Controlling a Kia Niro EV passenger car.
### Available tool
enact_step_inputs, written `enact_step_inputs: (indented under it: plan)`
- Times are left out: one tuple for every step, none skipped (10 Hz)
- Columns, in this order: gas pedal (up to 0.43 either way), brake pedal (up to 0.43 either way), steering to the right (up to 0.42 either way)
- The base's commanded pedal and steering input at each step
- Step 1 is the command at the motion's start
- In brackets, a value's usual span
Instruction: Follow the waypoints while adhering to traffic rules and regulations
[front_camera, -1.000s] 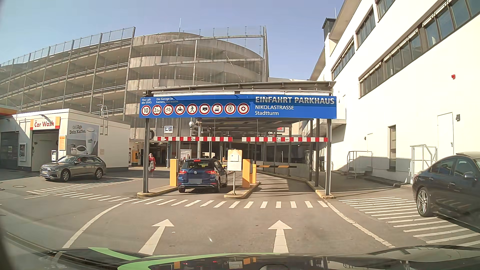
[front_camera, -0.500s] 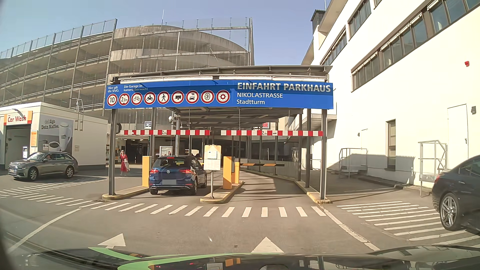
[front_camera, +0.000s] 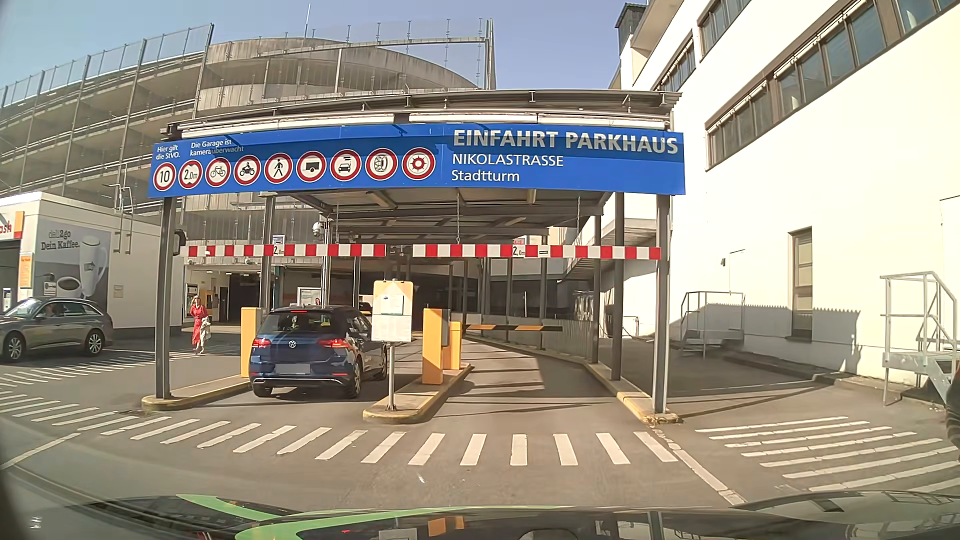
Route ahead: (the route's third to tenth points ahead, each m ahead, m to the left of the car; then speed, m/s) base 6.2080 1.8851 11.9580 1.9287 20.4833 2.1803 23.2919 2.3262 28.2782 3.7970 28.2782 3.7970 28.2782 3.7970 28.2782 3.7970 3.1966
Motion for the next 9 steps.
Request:
enact_step_inputs:
  plan:
    - [0.000, 0.177, 0.057]
    - [0.000, 0.195, 0.059]
    - [0.000, 0.195, 0.060]
    - [0.000, 0.201, 0.060]
    - [0.000, 0.201, 0.054]
    - [0.000, 0.201, 0.046]
    - [0.000, 0.201, 0.039]
    - [0.000, 0.207, 0.034]
    - [0.000, 0.213, 0.030]
